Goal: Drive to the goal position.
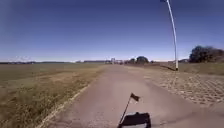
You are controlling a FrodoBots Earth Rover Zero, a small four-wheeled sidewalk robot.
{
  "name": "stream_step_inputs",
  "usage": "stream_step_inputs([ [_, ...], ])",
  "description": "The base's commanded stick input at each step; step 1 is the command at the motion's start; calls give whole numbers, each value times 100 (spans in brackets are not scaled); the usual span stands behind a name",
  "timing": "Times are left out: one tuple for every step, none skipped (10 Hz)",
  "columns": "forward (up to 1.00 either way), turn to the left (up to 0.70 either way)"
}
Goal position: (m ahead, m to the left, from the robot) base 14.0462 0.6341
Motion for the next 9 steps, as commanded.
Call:
stream_step_inputs([
  [100, 0],
  [100, 0],
  [100, 0],
  [100, 0],
  [100, 0],
  [100, 0],
  [100, 0],
  [100, -4],
  [100, -19],
])
